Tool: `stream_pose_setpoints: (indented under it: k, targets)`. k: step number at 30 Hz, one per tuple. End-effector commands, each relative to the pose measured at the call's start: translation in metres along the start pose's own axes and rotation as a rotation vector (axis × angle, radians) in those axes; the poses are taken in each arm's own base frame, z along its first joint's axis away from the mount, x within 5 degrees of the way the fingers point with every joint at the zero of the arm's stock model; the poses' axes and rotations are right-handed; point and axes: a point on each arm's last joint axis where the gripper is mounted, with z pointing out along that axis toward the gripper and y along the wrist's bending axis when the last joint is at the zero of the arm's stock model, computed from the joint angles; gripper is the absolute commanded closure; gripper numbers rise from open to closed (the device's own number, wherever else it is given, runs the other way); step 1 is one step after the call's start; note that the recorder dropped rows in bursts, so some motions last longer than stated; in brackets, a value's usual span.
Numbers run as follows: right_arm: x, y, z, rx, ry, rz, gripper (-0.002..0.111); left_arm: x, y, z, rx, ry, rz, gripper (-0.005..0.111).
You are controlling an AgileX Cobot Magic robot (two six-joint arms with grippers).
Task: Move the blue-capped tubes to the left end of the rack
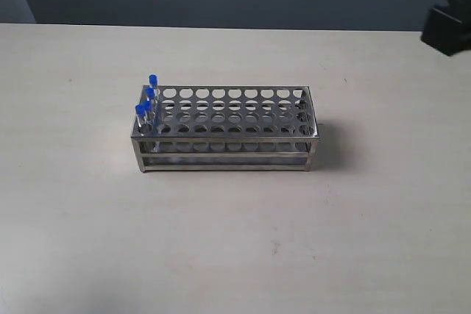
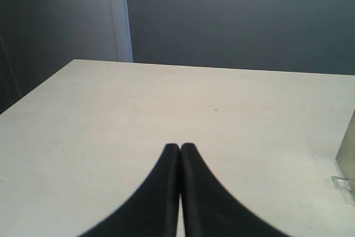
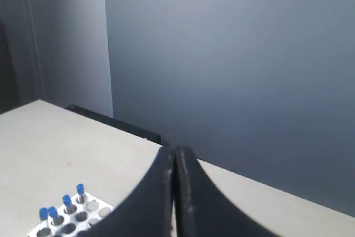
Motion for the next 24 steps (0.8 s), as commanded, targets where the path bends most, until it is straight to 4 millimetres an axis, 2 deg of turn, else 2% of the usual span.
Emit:
stream_pose_setpoints:
  k: [1,4,7,11,17,19,24]
  targets:
    - [-0.002,-0.007,-0.031,0.09,-0.054,0.06,0.109,0.001,0.0,0.0,0.008,0.0,-0.004,0.106]
    - [0.018,-0.017,-0.045,0.221,0.011,0.073,0.109,0.001,0.0,0.0,0.008,0.0,-0.004,0.106]
    - [0.047,-0.021,-0.062,0.273,0.032,0.082,0.109,0.001,0.0,0.0,0.007,0.002,-0.004,0.106]
    - [0.088,-0.028,-0.075,0.365,0.033,0.095,0.109,0.001,0.0,0.0,0.008,0.0,-0.004,0.106]
    - [0.139,-0.03,-0.095,0.522,-0.008,0.168,0.109,0.001,0.0,0.0,0.008,0.0,-0.004,0.106]
    - [0.15,-0.032,-0.098,0.569,-0.011,0.213,0.109,0.001,0.0,0.0,0.008,0.0,-0.004,0.106]
    - [0.15,-0.031,-0.1,0.581,-0.029,0.214,0.109,0.001,0.0,0.0,0.008,0.0,-0.004,0.106]
